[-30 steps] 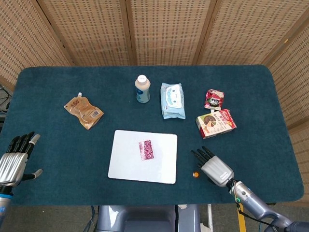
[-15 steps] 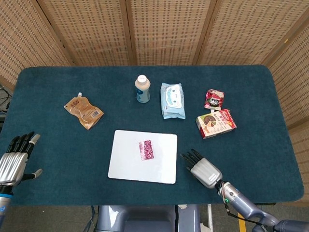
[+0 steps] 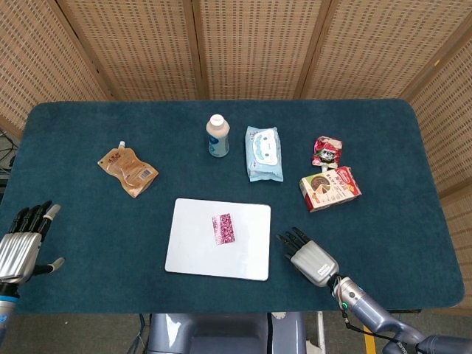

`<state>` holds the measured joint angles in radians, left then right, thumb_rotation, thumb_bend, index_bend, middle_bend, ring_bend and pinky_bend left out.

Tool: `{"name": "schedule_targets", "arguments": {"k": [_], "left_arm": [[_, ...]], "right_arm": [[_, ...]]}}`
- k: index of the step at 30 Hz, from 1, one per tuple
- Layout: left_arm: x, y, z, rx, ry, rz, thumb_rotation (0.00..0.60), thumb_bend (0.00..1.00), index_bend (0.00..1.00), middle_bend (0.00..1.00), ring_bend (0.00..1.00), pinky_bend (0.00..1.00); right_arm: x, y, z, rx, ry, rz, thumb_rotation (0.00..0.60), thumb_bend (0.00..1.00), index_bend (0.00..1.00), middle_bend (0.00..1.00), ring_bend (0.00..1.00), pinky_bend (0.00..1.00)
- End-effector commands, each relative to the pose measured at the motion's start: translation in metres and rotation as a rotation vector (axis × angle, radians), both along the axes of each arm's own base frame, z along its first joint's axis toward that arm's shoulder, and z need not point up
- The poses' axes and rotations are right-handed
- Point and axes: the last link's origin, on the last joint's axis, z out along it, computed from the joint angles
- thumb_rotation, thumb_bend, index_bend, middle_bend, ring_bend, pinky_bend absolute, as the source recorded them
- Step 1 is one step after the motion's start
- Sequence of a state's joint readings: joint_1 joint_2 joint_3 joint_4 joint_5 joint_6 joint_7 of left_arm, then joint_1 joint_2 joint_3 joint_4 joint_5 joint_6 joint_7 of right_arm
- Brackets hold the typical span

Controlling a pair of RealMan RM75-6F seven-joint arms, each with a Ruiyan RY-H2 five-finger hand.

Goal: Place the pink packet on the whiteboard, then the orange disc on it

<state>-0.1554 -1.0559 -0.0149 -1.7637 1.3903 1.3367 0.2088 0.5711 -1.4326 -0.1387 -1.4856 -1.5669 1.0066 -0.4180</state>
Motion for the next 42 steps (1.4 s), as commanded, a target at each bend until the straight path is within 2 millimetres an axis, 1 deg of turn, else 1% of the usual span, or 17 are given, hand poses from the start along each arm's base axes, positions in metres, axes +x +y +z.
{"name": "schedule_targets", "arguments": {"k": [1, 9, 11, 13, 19, 23, 28, 31, 33, 38, 40, 42], "left_arm": [[0.000, 0.000, 0.000, -0.002, 0.001, -0.001, 0.600, 0.00, 0.00, 0.00, 0.00, 0.00], [0.000, 0.000, 0.000, 0.000, -0.001, 0.001, 0.600, 0.00, 0.00, 0.00, 0.00, 0.00], [0.000, 0.000, 0.000, -0.001, -0.001, 0.001, 0.600, 0.00, 0.00, 0.00, 0.00, 0.00], [0.000, 0.001, 0.000, -0.001, -0.001, 0.002, 0.600, 0.00, 0.00, 0.00, 0.00, 0.00], [0.000, 0.001, 0.000, -0.002, 0.000, 0.004, 0.600, 0.00, 0.00, 0.00, 0.00, 0.00], [-0.001, 0.001, -0.001, -0.004, 0.001, 0.006, 0.600, 0.00, 0.00, 0.00, 0.00, 0.00], [0.000, 0.001, -0.001, -0.005, 0.003, 0.006, 0.600, 0.00, 0.00, 0.00, 0.00, 0.00], [-0.001, 0.001, -0.001, -0.005, 0.003, 0.008, 0.600, 0.00, 0.00, 0.00, 0.00, 0.00], [-0.001, 0.002, -0.001, -0.006, 0.003, 0.009, 0.600, 0.00, 0.00, 0.00, 0.00, 0.00], [-0.002, 0.003, 0.000, -0.002, 0.002, 0.013, 0.600, 0.00, 0.00, 0.00, 0.00, 0.00], [-0.001, 0.002, 0.001, -0.001, 0.006, 0.004, 0.600, 0.00, 0.00, 0.00, 0.00, 0.00], [0.001, 0.000, 0.001, 0.000, 0.006, -0.005, 0.600, 0.00, 0.00, 0.00, 0.00, 0.00]], "right_arm": [[0.000, 0.000, -0.001, -0.001, -0.001, -0.005, 0.600, 0.31, 0.41, 0.00, 0.00, 0.00], [-0.003, -0.002, -0.003, 0.001, 0.009, -0.016, 0.600, 0.31, 0.42, 0.00, 0.00, 0.00], [-0.005, -0.002, -0.004, 0.003, 0.013, -0.020, 0.600, 0.31, 0.43, 0.00, 0.00, 0.00], [-0.007, -0.003, -0.004, 0.004, 0.016, -0.024, 0.600, 0.31, 0.47, 0.00, 0.00, 0.00], [-0.010, -0.003, -0.004, -0.002, 0.018, -0.026, 0.600, 0.34, 0.55, 0.00, 0.00, 0.00], [-0.011, -0.004, -0.003, -0.008, 0.010, -0.029, 0.600, 0.34, 0.57, 0.00, 0.00, 0.00], [-0.009, -0.006, 0.000, -0.013, -0.005, -0.028, 0.600, 0.34, 0.58, 0.00, 0.00, 0.00], [-0.001, -0.010, 0.003, -0.023, -0.026, -0.016, 0.600, 0.34, 0.58, 0.00, 0.00, 0.00], [0.008, -0.014, 0.006, -0.032, -0.039, 0.004, 0.600, 0.34, 0.58, 0.00, 0.00, 0.00], [0.052, -0.033, 0.013, -0.051, -0.065, 0.087, 0.600, 0.34, 0.58, 0.00, 0.00, 0.00], [0.073, -0.044, 0.012, -0.050, -0.053, 0.126, 0.600, 0.34, 0.58, 0.00, 0.00, 0.00], [0.088, -0.052, 0.009, -0.045, -0.035, 0.153, 0.600, 0.34, 0.58, 0.00, 0.00, 0.00]]}}
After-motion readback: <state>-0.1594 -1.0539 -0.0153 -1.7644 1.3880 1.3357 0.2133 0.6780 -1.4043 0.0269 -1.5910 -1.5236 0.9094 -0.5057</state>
